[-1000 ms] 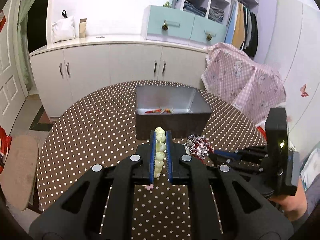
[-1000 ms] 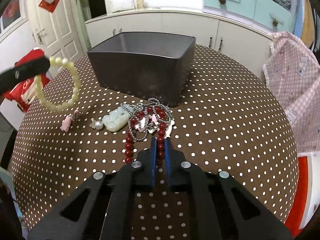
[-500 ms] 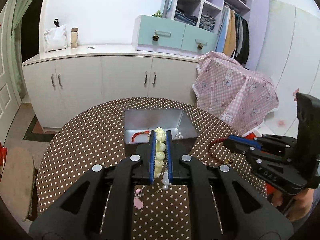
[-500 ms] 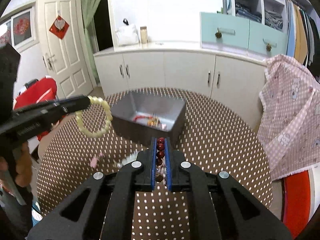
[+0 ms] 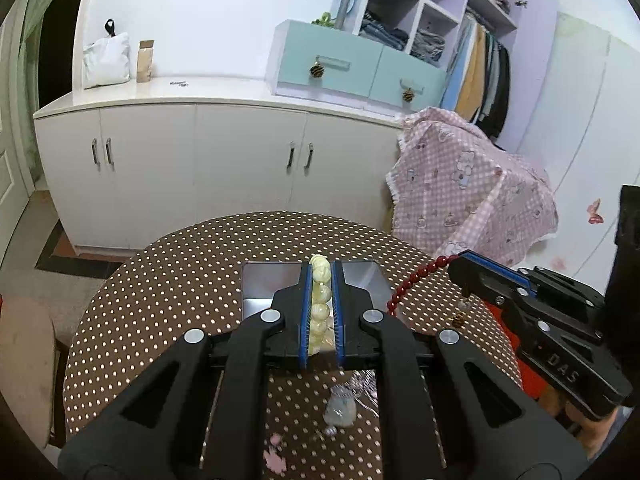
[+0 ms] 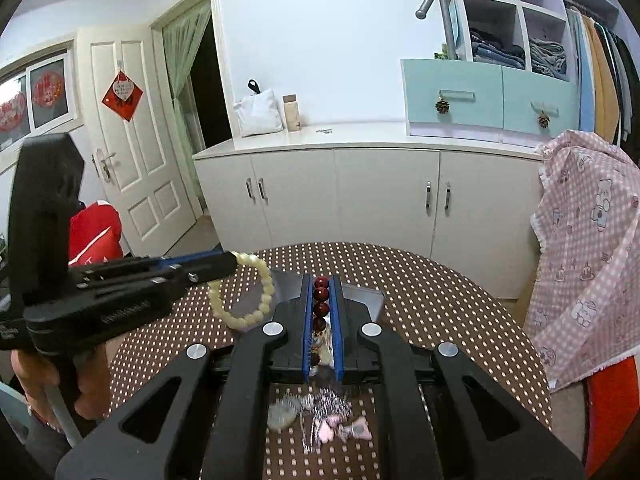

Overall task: Organize jewelry
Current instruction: 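Carry both bracelets over the grey box and open both grippers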

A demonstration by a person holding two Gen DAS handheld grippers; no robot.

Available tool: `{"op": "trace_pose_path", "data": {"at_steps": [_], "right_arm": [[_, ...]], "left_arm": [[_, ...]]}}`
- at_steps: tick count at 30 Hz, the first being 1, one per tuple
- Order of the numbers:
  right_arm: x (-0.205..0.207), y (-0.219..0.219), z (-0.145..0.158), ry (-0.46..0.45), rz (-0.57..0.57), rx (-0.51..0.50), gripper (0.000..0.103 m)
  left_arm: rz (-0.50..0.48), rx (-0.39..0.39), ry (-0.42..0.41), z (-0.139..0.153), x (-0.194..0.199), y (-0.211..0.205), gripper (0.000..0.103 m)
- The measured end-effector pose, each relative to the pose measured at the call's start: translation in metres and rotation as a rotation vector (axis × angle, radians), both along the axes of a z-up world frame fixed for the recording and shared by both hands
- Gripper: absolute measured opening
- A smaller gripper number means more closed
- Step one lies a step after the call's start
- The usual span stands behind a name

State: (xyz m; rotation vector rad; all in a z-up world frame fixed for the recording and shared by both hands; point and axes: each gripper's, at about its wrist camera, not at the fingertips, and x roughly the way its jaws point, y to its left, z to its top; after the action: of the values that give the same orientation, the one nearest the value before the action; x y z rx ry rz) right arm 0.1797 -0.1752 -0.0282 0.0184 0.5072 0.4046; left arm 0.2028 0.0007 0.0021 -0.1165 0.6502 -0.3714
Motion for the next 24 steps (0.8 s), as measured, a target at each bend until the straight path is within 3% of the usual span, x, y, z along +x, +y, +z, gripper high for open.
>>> {"op": "trace_pose_path", "data": {"at_steps": [10, 24], "right_arm": [[0.029, 0.005, -0.033, 0.108, 0.011, 0.000, 0.007], [0.033, -0.002, -0.039, 0.149, 0.016, 0.036, 0.009]], "left_arm": [[-0.034, 0.029, 0.109, -0.033, 0.029, -0.007, 0.010], [-0.039, 0.026, 0.119, -0.038, 0.030, -0.002, 0.011]]}}
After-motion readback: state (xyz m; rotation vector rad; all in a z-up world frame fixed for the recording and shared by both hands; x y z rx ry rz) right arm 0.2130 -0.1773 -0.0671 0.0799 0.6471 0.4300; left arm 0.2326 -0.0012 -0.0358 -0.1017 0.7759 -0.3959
